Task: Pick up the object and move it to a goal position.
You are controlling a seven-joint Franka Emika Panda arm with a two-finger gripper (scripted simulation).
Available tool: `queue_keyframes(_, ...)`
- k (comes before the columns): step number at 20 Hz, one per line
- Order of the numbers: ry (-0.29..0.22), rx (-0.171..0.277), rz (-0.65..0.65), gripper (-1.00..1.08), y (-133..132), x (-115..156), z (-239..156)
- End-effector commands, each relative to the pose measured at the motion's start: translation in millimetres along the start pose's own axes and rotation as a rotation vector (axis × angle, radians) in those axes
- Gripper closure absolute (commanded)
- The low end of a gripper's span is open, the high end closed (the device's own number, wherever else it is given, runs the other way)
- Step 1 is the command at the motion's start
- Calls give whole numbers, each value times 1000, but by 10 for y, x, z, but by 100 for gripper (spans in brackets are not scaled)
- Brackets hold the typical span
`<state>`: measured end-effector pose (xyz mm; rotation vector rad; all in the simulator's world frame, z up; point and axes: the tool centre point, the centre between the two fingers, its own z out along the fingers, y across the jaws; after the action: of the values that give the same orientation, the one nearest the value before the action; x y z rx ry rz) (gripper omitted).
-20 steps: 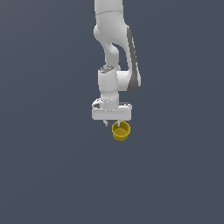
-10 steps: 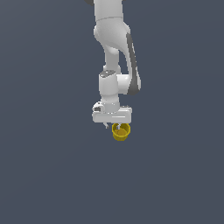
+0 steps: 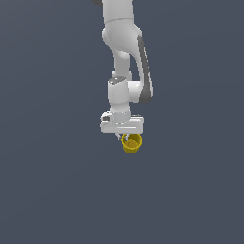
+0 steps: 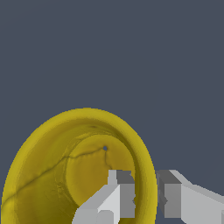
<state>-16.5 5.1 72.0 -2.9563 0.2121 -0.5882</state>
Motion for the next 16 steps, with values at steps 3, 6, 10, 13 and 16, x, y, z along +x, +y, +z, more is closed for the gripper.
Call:
queue_keyframes(3, 0, 0, 0, 108, -2, 2, -9)
queue_keyframes(6, 0, 1, 0, 108, -23, 11, -53)
queue_keyframes(10, 0, 1, 0, 108, -77, 33, -172)
queue_keyframes(13, 0, 1, 1, 108, -134, 61, -309)
queue_keyframes(16, 0, 2, 2, 108, -208, 97, -486)
